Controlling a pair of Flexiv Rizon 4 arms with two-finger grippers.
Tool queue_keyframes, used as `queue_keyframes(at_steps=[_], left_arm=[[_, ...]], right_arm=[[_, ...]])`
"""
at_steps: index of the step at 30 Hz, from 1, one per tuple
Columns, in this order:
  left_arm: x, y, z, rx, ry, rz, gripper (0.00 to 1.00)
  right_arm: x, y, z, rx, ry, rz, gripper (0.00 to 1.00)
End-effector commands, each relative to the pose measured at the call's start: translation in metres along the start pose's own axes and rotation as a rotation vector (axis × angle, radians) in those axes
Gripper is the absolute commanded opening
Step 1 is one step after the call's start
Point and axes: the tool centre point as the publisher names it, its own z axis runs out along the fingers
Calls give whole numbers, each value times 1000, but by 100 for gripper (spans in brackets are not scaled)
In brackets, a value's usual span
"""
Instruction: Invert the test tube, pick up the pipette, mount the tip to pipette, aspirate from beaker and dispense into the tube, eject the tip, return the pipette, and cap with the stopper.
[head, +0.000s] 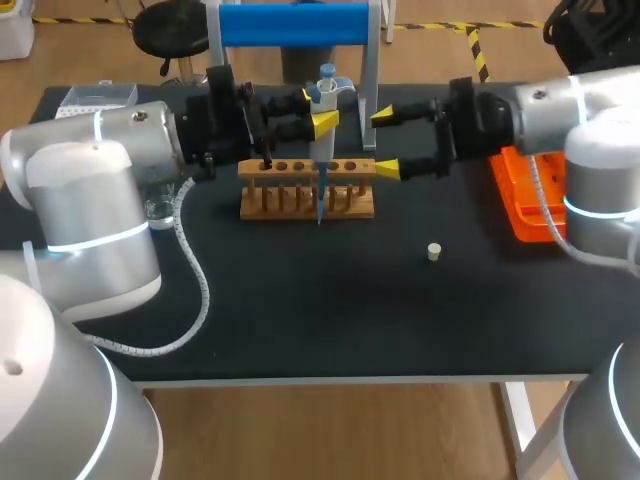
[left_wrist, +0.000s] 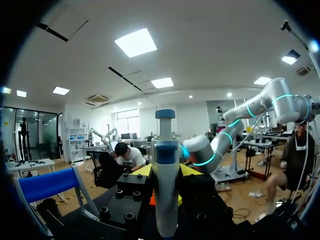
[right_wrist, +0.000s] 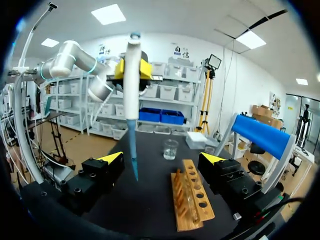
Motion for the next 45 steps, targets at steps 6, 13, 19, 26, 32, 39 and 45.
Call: queue_keyframes(at_steps=[6, 13, 19, 26, 32, 39, 45], left_arm=[[0, 0, 1, 2, -1, 1, 0], [0, 0, 1, 2, -1, 1, 0], [0, 0, 1, 2, -1, 1, 0], [0, 0, 1, 2, -1, 1, 0], [0, 0, 1, 2, -1, 1, 0], [0, 0, 1, 2, -1, 1, 0], [0, 0, 1, 2, -1, 1, 0]], right_arm=[[31, 29, -16, -98, 42, -3, 100], [43, 43, -12, -130, 61, 52, 100], [46, 52, -4, -144, 60, 62, 100], [46, 60, 15, -164, 72, 64, 100], [47, 66, 28, -181, 78, 76, 100], [47, 70, 39, -182, 80, 82, 93], [45, 73, 49, -182, 84, 82, 84]])
